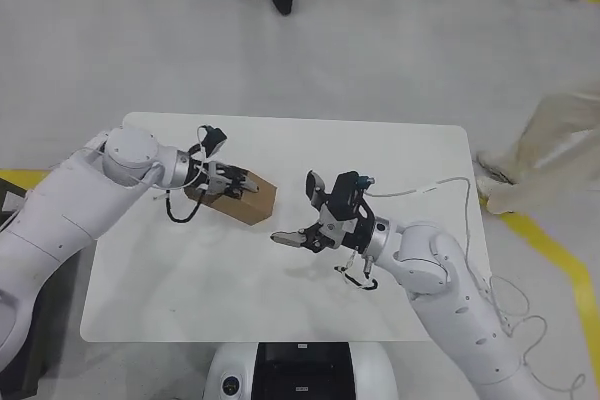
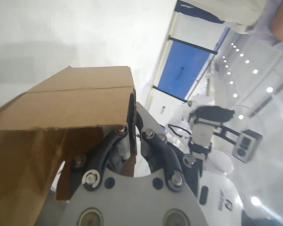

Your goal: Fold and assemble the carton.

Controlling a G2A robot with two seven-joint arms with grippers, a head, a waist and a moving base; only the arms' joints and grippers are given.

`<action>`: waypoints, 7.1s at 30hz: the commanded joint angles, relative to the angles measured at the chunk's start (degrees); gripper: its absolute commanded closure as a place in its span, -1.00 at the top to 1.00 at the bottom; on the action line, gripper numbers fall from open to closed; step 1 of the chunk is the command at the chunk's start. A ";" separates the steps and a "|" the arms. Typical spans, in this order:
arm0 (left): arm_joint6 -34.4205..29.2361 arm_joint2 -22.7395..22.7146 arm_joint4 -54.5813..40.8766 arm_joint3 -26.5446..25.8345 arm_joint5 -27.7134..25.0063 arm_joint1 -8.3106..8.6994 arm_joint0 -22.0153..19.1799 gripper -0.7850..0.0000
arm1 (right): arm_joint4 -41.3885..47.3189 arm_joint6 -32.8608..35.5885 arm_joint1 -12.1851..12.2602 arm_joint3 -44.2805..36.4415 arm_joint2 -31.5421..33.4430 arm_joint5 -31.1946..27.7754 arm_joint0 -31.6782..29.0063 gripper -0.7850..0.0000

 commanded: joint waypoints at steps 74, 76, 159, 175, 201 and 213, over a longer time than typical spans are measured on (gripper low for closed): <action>2.26 -41.00 -14.59 -2.42 -12.72 4.82 30.61 1.00 | -2.14 11.11 -1.44 10.74 -15.94 7.82 13.40 1.00; 2.26 -41.00 -14.59 -2.42 -12.72 4.82 30.61 1.00 | -2.14 11.11 -1.44 10.74 -15.94 7.82 13.40 1.00; 2.26 -41.00 -14.59 -2.42 -12.72 4.82 30.61 1.00 | 12.46 26.99 -25.15 62.84 -35.26 19.27 48.16 -1.00; 2.26 -41.00 -14.59 -2.42 -12.72 4.82 30.61 1.00 | 8.66 8.68 -16.96 43.38 -20.72 26.86 31.51 -1.00; 2.26 -41.00 -14.59 -2.42 -12.72 4.82 30.61 1.00 | 1.48 17.23 -9.82 16.01 -6.13 35.53 9.11 1.00; 2.26 -41.00 -14.59 -2.42 -12.72 4.82 30.61 1.00 | 12.37 19.33 -8.59 17.97 -3.25 25.34 3.16 1.00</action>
